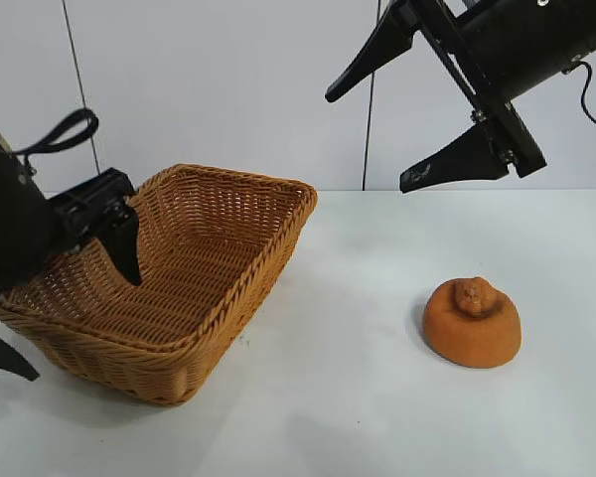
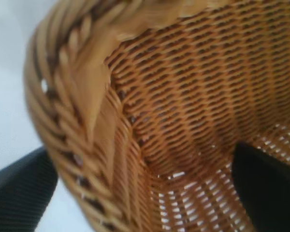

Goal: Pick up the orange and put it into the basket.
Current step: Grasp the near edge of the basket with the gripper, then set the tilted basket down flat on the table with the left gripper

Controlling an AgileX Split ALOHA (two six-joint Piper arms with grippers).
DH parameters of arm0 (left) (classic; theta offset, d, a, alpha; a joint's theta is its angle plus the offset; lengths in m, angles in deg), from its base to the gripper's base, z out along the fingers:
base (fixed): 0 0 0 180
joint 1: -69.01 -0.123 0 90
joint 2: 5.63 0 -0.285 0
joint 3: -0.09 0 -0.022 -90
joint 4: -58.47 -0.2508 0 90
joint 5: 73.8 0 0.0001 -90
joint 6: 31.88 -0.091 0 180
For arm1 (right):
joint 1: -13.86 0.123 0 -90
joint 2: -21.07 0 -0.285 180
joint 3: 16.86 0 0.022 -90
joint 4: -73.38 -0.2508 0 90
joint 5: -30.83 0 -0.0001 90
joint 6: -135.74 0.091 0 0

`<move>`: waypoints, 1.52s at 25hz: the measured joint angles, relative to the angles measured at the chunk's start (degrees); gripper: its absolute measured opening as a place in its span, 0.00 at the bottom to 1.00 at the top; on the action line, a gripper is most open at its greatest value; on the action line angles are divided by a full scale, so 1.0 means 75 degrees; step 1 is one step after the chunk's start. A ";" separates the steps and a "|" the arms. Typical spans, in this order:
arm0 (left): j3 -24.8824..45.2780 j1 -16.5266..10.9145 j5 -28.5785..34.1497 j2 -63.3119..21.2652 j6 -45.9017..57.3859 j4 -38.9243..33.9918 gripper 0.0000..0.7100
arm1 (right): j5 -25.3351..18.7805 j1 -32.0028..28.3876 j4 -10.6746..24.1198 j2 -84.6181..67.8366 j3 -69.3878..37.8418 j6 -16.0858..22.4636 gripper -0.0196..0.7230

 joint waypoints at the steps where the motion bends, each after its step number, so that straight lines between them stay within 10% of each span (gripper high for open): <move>1: 0.0000 0.0000 -0.0073 0.0152 0.0000 0.0056 0.98 | 0.0000 0.0000 0.0010 0.0000 0.0000 0.0000 0.86; 8: 0.0011 0.0000 -0.0178 0.0362 0.0253 0.0208 0.90 | 0.0000 0.0000 0.0062 0.0000 0.0000 0.0000 0.86; 19: 0.0032 0.0000 -0.0130 0.0362 0.0860 0.0307 0.13 | 0.0000 0.0000 0.0064 0.0000 0.0000 0.0000 0.86; 38: -0.1461 -0.1552 0.1434 0.0178 -0.2071 0.1337 0.12 | -0.0007 0.0000 0.0111 0.0000 0.0000 0.0000 0.86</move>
